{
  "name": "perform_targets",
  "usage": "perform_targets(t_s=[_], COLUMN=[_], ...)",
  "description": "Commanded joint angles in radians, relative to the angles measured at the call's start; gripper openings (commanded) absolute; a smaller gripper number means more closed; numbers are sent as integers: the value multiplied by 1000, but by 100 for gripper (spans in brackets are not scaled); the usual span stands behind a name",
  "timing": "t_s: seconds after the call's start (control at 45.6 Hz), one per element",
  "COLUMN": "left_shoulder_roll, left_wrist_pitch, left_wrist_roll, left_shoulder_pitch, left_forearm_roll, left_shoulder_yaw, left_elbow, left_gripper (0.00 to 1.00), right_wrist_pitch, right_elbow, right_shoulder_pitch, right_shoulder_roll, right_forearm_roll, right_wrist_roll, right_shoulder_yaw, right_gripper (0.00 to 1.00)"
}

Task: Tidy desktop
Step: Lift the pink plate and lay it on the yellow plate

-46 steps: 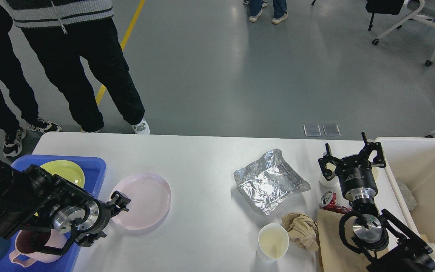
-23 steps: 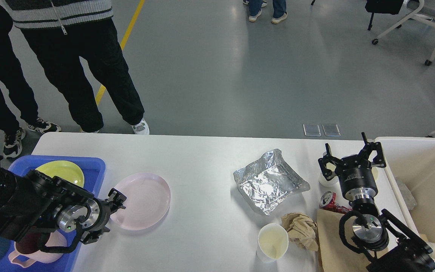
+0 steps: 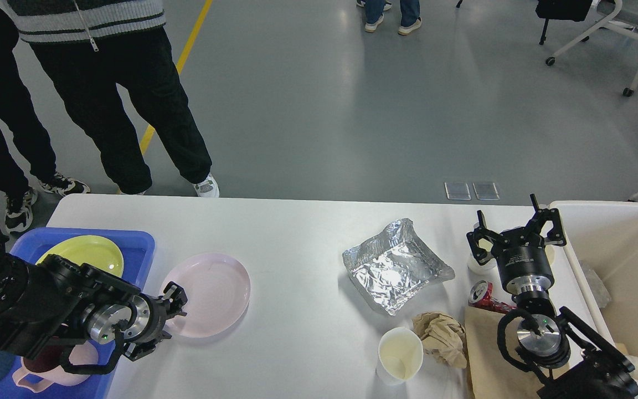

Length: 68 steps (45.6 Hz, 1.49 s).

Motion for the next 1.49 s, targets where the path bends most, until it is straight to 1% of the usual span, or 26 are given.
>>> perform_targets(t_s=[0.0,0.066,0.175,0.285,0.351,0.373,0.46,0.57,0.767,0.898,0.964,1.03,1.139,1.227,1.337,1.468], left_shoulder_roll=[0,0,0,0,5,8,15,15,15,26,32,35,35,41,66,60], left_wrist_pitch=[0,0,-2,-17,-65,-83,-117,-117,-121,-128,-132,-134,-152,-219,-338,-477], left_wrist_roll=[2,2,2,2,0,-1,2,14,13,14,13,3,14,14,17,20], left_shoulder_pitch=[3,4,4,3,-2,-4,-8,-8,-10,-45,-99,-183,-329,-442,-605,-812], left_forearm_roll=[0,0,0,0,0,0,0,0,0,2,2,2,19,46,53,89], left_shoulder_yaw=[2,2,5,6,9,12,15,15,15,24,61,110,184,245,310,385], left_elbow=[0,0,0,0,0,0,-1,-1,-1,-24,-75,-136,-236,-306,-400,-486], left_gripper=[31,29,24,11,1,0,0,0,0,0,0,0,0,0,0,0], right_wrist_pitch=[0,0,0,2,0,0,0,0,0,0,0,0,0,0,0,0], right_elbow=[0,1,1,0,0,0,0,0,0,0,0,0,0,0,0,0], right_shoulder_pitch=[0,0,0,0,0,0,0,0,0,0,0,0,0,0,0,0], right_shoulder_roll=[0,0,0,0,0,0,0,0,0,0,0,0,0,0,0,0], right_forearm_roll=[0,0,0,0,0,0,0,0,0,0,0,0,0,0,0,0], right_wrist_roll=[0,0,0,0,-1,0,0,0,0,0,0,0,0,0,0,0], right_shoulder_yaw=[0,0,0,0,0,0,0,0,0,0,0,0,0,0,0,0], right_gripper=[100,100,100,100,100,100,100,100,100,100,100,100,100,100,100,100])
